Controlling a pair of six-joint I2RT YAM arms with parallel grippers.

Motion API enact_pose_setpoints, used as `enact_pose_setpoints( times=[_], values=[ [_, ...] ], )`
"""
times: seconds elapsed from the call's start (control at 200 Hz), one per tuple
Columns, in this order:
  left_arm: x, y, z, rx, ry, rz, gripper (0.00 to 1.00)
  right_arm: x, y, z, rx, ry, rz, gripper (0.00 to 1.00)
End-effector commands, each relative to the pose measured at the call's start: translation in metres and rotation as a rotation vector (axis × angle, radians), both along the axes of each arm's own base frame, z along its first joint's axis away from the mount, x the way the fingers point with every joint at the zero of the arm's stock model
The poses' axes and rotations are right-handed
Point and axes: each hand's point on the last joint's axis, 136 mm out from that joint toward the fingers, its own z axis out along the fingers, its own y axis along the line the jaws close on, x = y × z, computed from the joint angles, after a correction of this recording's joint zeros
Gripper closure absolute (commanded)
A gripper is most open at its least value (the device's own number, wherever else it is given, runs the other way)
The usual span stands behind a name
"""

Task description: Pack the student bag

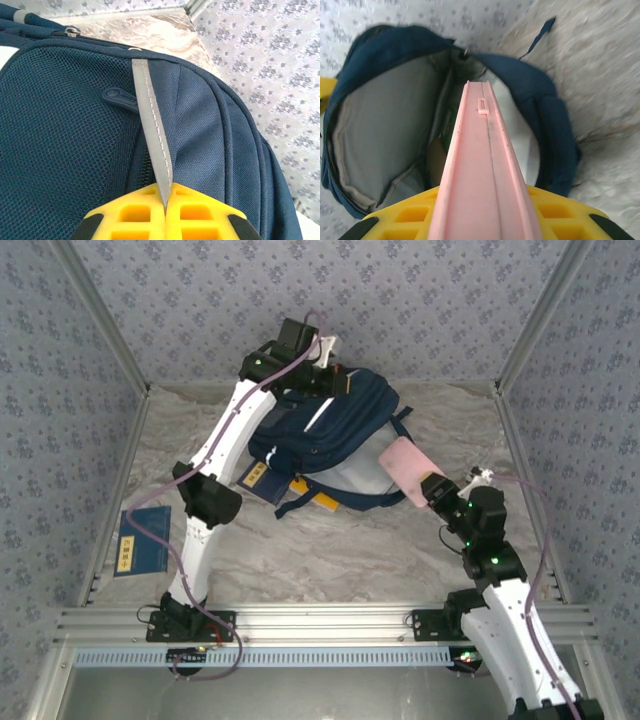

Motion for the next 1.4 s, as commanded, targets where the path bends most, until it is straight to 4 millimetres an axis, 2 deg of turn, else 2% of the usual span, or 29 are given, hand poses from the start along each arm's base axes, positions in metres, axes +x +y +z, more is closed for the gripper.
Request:
enact_pose_setpoints(
  times=[0.0,0.15,0.255,0.37,0.605,0.7,0.864,1.099,1.284,1.304,1.394],
  values=[
    [-0.037,0.008,0.102,-0.200,-0.149,-0.124,1.00,0.011,0.038,0.033,0.097,-0.115,0.128,0.78],
    [-0.048,0.007,0.109,-0.242,-0.141,-0.185,1.00,0.033,0.074,0.034,0.173,-0.130,0.185,0.77],
    [-0.052,0.006,0.114,-0.258,-0.144,-0.204,1.00,0.052,0.089,0.039,0.229,-0.161,0.176,0.78],
    [-0.053,0.008,0.120,-0.286,-0.138,-0.206,1.00,0.074,0.097,0.042,0.271,-0.187,0.128,0.79],
    [-0.055,0.007,0.123,-0.304,-0.132,-0.210,1.00,0.134,0.116,0.031,0.327,-0.164,0.092,0.81],
    [-0.052,0.007,0.118,-0.302,-0.120,-0.206,1.00,0.156,0.121,0.024,0.310,-0.126,0.082,0.81],
    [-0.050,0.007,0.114,-0.311,-0.102,-0.212,1.00,0.187,0.127,0.012,0.181,-0.082,0.092,0.81],
    [-0.042,0.016,0.120,-0.350,-0.093,-0.198,1.00,0.213,0.129,-0.013,0.043,-0.008,0.113,0.81],
    [-0.035,0.024,0.122,-0.372,-0.078,-0.177,1.00,0.215,0.126,-0.024,0.013,0.004,0.110,0.81],
    [-0.033,0.024,0.128,-0.384,-0.104,-0.180,1.00,0.215,0.125,-0.026,0.009,0.009,0.108,0.81],
    [-0.033,0.023,0.131,-0.399,-0.105,-0.184,1.00,0.216,0.123,-0.032,0.001,0.023,0.096,0.81]
  ],
)
